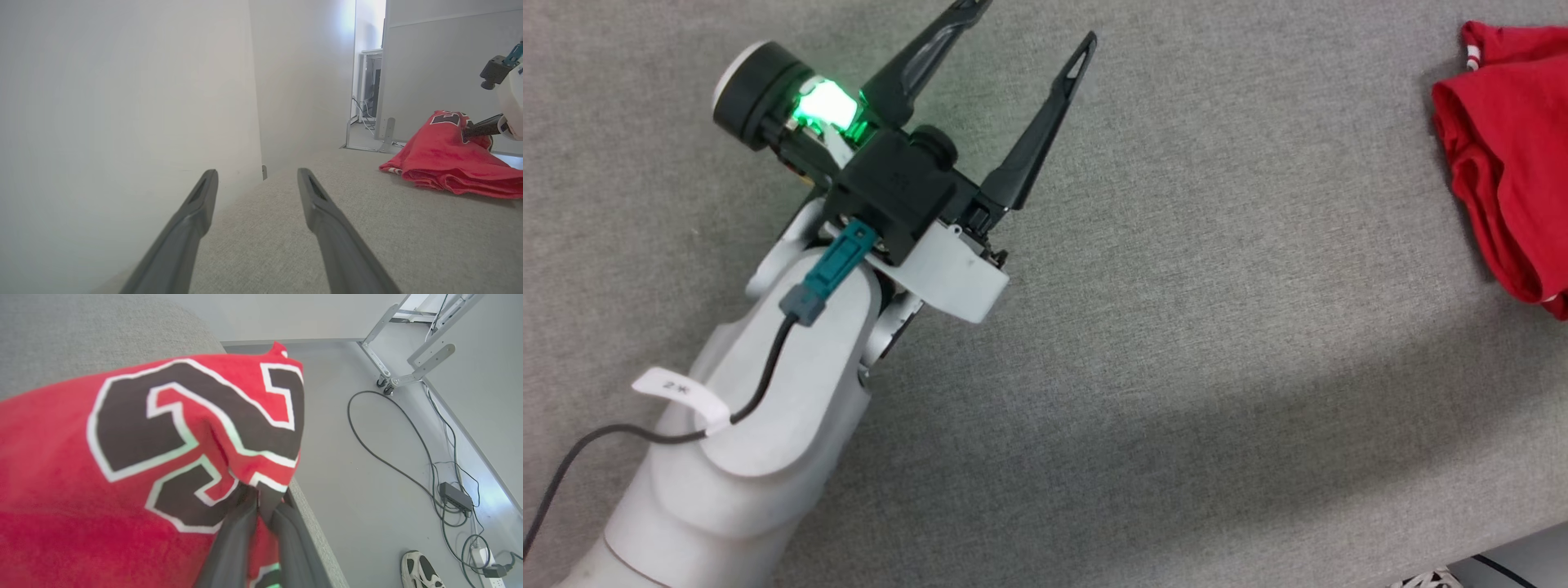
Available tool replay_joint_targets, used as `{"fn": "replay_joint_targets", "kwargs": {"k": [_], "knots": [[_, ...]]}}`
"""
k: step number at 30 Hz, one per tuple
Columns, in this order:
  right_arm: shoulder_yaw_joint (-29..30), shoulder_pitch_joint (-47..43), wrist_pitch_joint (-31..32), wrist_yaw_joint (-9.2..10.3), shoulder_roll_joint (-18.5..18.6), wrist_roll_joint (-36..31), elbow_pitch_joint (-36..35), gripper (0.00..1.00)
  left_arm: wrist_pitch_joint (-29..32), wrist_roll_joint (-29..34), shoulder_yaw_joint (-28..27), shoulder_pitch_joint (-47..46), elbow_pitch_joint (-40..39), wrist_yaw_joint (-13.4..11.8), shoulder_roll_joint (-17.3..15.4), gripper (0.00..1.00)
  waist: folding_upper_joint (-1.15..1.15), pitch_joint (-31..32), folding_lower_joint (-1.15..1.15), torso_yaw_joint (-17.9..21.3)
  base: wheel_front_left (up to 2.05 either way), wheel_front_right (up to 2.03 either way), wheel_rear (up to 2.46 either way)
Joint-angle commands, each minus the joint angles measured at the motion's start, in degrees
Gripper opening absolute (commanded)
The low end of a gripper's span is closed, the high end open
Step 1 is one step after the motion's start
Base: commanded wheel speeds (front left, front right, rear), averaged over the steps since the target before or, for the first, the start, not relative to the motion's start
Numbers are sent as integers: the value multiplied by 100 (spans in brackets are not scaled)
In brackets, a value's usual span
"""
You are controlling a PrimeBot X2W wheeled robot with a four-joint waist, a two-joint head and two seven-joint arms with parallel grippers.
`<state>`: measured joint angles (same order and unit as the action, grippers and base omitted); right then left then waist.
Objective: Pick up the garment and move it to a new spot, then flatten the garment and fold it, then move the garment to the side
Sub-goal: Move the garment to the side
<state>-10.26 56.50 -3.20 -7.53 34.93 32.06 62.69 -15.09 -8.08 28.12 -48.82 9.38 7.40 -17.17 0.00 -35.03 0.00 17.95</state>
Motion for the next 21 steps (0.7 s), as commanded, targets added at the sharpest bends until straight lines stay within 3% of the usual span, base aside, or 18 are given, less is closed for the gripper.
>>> {"fn": "replay_joint_targets", "kwargs": {"k": [1, 6, 7, 8, 10, 16, 21], "knots": [[-40, 123, -148, 10, -46, -41, 118, 0, -3, -44, 31, -65, 13, 12, -1, 100, 0, -43, 0, 9, 0, 0, 0], [-90, 364, -513, 10, -118, -151, 554, 0, -3, -60, 47, -95, 39, 12, -68, 100, 0, -114, 0, 4, 0, 0, 0], [-107, 405, -566, 10, -118, -191, 633, 15, -3, -58, 30, -85, 41, 12, -72, 100, 0, -112, 0, -2, 0, 0, 0], [-120, 437, -630, 10, -109, -213, 692, 38, -3, -56, 13, -72, 47, 11, -75, 100, 0, -106, 0, -10, 0, 0, 0], [-139, 482, -723, 10, -82, -278, 810, 100, -3, -58, -12, -19, 70, 6, -68, 100, 0, -61, 0, -36, 0, 0, 0], [-247, 419, -903, 10, -32, -378, 956, 100, -3, -136, -196, 348, 80, -103, 35, 100, 0, 261, 0, -182, 0, 0, 0], [-608, 126, -998, 10, -277, -412, 725, 100, -3, -226, -451, 1048, 88, -203, 101, 100, 0, 740, 0, -350, 0, 0, 0]]}}
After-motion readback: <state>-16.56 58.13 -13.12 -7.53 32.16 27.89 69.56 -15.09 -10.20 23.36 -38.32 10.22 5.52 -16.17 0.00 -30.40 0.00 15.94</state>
